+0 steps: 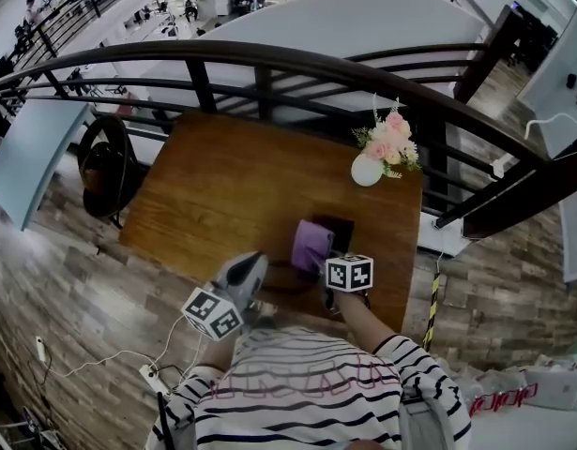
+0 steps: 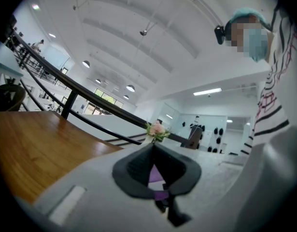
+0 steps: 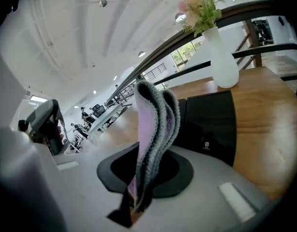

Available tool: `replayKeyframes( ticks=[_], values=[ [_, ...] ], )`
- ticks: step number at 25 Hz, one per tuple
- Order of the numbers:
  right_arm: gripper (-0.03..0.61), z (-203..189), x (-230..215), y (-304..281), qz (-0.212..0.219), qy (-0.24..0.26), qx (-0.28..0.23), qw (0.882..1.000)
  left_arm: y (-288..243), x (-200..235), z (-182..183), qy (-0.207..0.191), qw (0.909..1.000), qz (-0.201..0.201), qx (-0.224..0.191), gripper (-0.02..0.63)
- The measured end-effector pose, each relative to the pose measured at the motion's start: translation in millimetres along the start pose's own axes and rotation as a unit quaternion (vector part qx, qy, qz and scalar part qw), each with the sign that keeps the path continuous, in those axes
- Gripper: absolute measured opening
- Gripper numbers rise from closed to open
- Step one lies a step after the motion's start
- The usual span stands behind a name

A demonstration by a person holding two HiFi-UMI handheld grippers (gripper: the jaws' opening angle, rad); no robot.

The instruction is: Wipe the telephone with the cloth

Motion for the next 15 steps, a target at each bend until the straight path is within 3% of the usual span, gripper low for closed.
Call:
replayKeyframes(
  ticks=[15],
  values=[
    [0.049,-20,-79,69,-0.085,-0.056,-0.029,0.994,-34,-28,-16,0.006,0.9984,-0.052,0.020,0.000]
  ],
)
Point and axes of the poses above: the fingertips, and each gripper's own axes: y backward along the fingers, x to its left, z out of its top, the point moved 1 cm from there along y, backward along the fingers, and after that the axes turned 4 degrees about -z, right-handed, at the moved point
